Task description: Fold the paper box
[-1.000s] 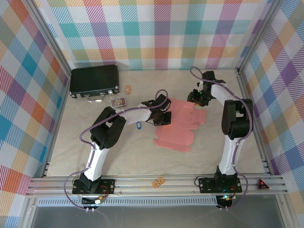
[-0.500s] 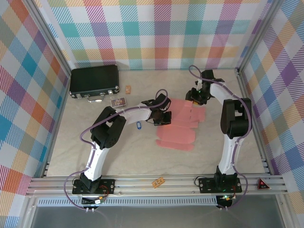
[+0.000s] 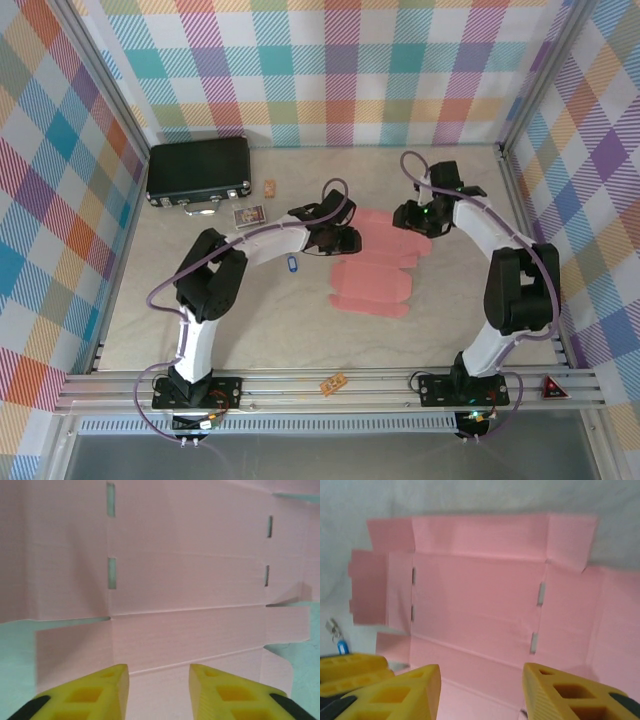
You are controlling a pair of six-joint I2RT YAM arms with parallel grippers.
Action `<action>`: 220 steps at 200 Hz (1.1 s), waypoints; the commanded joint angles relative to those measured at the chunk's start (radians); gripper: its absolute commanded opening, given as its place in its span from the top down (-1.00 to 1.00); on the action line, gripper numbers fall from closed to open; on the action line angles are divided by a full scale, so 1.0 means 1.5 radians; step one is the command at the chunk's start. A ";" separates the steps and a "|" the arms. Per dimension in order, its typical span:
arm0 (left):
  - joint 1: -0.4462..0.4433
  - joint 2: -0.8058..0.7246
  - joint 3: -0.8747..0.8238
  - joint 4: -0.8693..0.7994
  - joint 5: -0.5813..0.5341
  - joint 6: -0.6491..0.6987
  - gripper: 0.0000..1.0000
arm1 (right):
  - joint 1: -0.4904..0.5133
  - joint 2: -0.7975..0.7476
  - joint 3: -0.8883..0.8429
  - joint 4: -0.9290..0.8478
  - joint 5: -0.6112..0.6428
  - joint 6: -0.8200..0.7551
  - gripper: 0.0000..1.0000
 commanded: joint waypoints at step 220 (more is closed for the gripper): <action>0.039 0.017 -0.049 0.039 0.001 0.019 0.32 | 0.113 0.060 -0.148 0.089 0.006 0.053 0.31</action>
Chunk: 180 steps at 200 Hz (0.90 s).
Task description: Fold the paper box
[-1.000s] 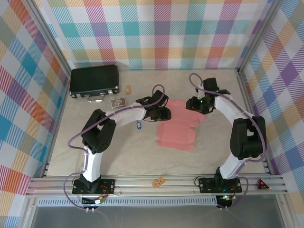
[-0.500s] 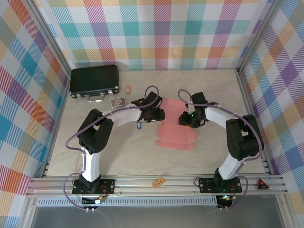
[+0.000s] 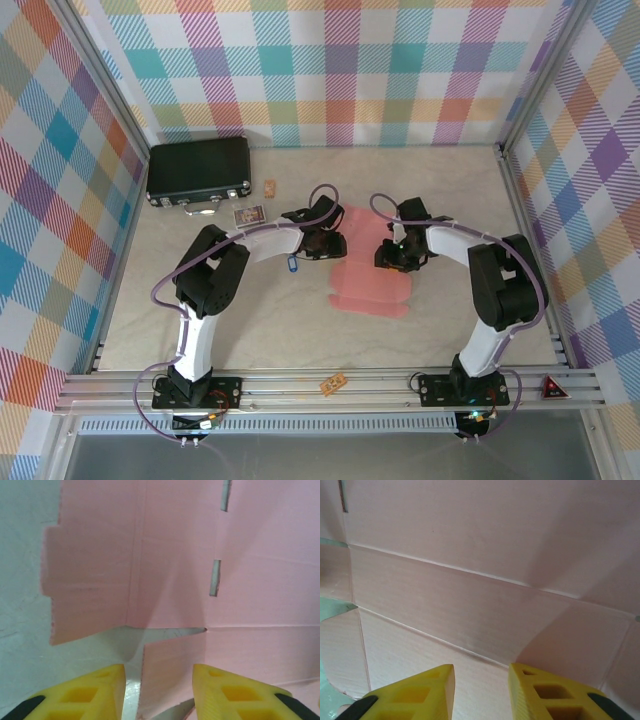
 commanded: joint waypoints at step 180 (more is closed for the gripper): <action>-0.046 0.023 0.074 -0.004 0.042 0.071 0.29 | 0.019 0.036 0.013 -0.025 0.028 0.005 0.32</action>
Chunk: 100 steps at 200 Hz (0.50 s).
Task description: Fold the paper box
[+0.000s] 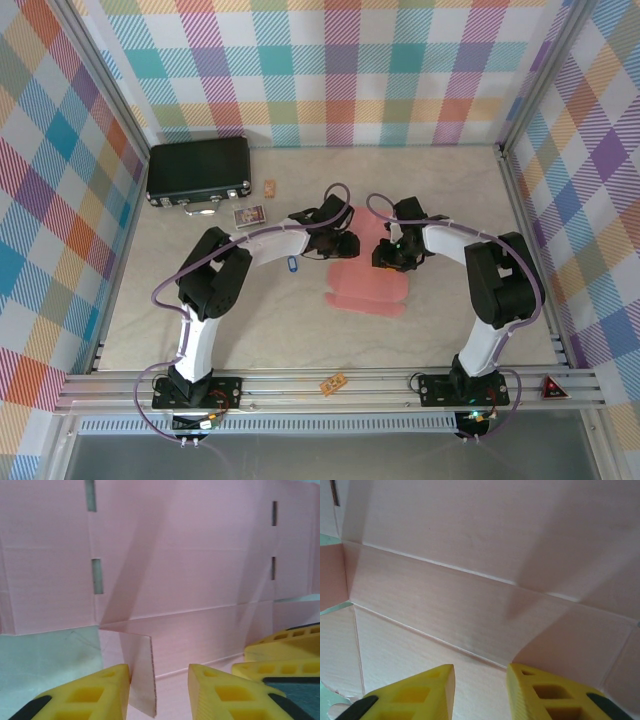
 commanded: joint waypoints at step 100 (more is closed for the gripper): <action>-0.012 -0.061 0.032 -0.079 -0.081 0.040 0.09 | 0.007 -0.116 -0.023 0.042 0.013 0.052 0.29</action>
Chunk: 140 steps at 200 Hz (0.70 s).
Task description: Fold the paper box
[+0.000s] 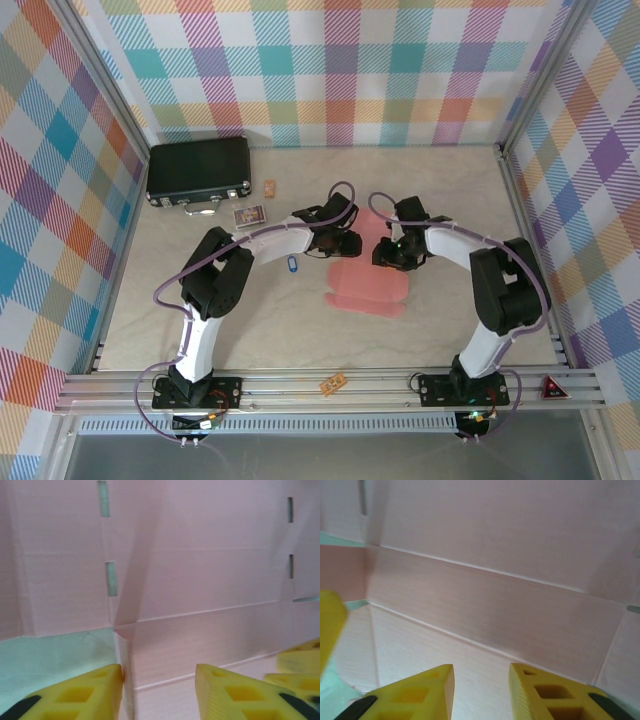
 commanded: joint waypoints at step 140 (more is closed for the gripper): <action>-0.043 0.088 0.160 -0.074 0.080 0.027 1.00 | -0.132 -0.175 -0.102 -0.022 0.073 0.017 0.16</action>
